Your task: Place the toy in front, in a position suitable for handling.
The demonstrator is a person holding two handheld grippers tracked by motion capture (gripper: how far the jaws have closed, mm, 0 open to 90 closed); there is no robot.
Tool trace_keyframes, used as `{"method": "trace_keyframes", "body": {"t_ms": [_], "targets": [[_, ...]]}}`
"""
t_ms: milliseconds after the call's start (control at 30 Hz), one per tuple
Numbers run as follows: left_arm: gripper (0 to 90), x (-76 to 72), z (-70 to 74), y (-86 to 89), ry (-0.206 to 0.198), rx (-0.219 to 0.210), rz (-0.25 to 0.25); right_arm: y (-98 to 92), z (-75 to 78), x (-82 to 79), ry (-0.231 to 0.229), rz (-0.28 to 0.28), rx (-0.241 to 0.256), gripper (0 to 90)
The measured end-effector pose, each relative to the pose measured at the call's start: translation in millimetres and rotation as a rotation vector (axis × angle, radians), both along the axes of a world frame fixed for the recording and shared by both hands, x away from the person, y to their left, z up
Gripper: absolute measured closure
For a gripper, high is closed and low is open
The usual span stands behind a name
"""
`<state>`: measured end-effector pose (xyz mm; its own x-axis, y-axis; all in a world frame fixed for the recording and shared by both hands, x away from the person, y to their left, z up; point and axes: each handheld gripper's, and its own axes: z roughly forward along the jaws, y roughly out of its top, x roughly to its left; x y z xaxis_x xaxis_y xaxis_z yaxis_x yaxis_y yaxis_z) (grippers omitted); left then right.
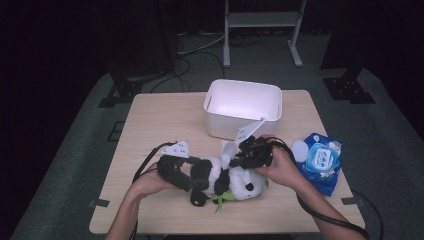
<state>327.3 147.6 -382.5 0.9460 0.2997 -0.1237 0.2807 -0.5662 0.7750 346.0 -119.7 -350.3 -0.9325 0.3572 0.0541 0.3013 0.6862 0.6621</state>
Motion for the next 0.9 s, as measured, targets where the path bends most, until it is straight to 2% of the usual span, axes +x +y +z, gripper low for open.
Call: {"method": "trace_keyframes", "body": {"t_ms": [400,600,900], "targets": [[18.1,-3.6,0.5,-0.4,0.001,0.005,-0.007,-26.3,7.9,-9.9,-0.019,-0.043,0.026,80.5],[18.2,-3.4,0.0,0.1,0.003,0.003,-0.007,-47.4,4.4,-12.1,0.008,-0.087,0.051,80.5],[18.2,-3.4,-0.1,-0.1,0.002,0.004,-0.008,-74.9,-6.9,-15.0,0.037,-0.135,0.042,80.3]]}}
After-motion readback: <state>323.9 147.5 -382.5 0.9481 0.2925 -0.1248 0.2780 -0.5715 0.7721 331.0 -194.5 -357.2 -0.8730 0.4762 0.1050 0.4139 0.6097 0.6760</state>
